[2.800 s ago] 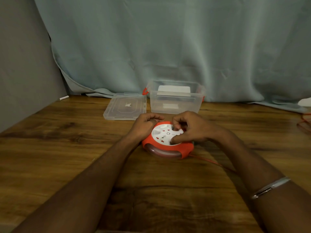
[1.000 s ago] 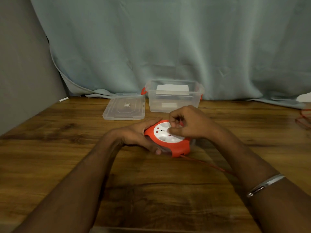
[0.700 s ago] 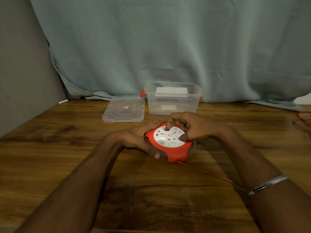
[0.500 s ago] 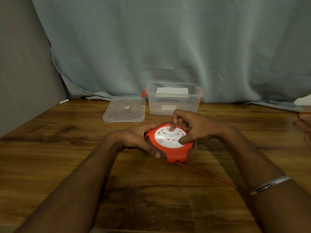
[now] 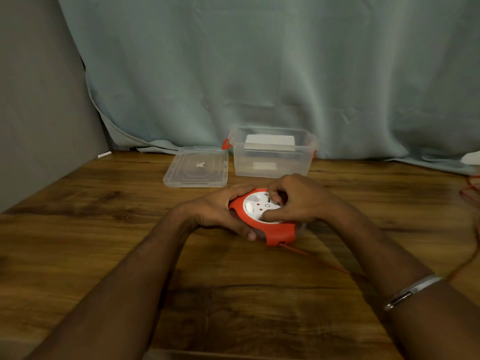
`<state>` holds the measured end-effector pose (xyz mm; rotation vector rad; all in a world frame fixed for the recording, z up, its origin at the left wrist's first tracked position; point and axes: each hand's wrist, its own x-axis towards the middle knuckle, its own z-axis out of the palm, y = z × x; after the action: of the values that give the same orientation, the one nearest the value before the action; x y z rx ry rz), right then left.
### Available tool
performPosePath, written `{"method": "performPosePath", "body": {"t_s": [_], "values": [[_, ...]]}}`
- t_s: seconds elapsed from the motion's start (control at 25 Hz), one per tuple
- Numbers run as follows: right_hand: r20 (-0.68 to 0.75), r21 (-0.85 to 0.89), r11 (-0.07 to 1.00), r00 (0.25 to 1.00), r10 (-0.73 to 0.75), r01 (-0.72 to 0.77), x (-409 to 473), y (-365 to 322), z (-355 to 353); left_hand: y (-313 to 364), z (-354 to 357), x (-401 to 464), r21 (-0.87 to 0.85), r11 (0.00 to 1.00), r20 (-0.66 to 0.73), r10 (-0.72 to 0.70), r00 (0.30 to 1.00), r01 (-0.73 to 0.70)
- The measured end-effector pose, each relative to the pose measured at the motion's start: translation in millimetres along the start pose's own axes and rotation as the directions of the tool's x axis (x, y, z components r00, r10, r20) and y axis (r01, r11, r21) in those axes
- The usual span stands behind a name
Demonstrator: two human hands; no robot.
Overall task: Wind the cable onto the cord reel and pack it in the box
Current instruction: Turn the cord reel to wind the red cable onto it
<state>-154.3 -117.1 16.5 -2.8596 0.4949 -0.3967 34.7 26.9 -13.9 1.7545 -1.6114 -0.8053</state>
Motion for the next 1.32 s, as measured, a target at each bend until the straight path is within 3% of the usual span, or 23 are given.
{"method": "performPosePath", "body": {"t_s": [0.2, 0.32, 0.44, 0.56, 0.84, 1.16, 1.32], "values": [[-0.122, -0.045, 0.999, 0.992, -0.007, 0.002, 3, -16, 15, -2, 0, 0, -0.029, 0.999, 0.023, 0.045, 0.999, -0.045], [-0.073, 0.061, 0.997, 0.997, -0.041, 0.045, 3, -9, 4, -2, 0, 1, -0.047, 0.996, 0.037, 0.076, 0.996, -0.074], [0.084, 0.253, 0.968, 0.996, -0.022, 0.000, 3, 9, -7, -4, -2, 2, -0.007, 1.000, 0.038, 0.017, 0.999, -0.017], [0.192, 0.250, 0.968, 0.981, -0.034, -0.015, 1, 16, -12, -6, -3, 3, 0.019, 0.999, 0.043, -0.044, 0.998, 0.043], [0.189, 0.364, 0.931, 0.981, -0.044, -0.029, 1, 23, -14, -3, -2, 3, -0.001, 0.999, 0.069, -0.053, 0.996, 0.053], [0.066, 0.078, 0.996, 0.997, 0.047, -0.052, 0, 3, -7, -4, -2, 4, 0.010, 0.999, 0.032, -0.036, 0.999, 0.036], [-0.063, -0.078, 0.995, 0.997, 0.052, -0.057, 1, -12, 6, -3, 0, 3, -0.008, 1.000, 0.017, 0.001, 1.000, -0.001]]}}
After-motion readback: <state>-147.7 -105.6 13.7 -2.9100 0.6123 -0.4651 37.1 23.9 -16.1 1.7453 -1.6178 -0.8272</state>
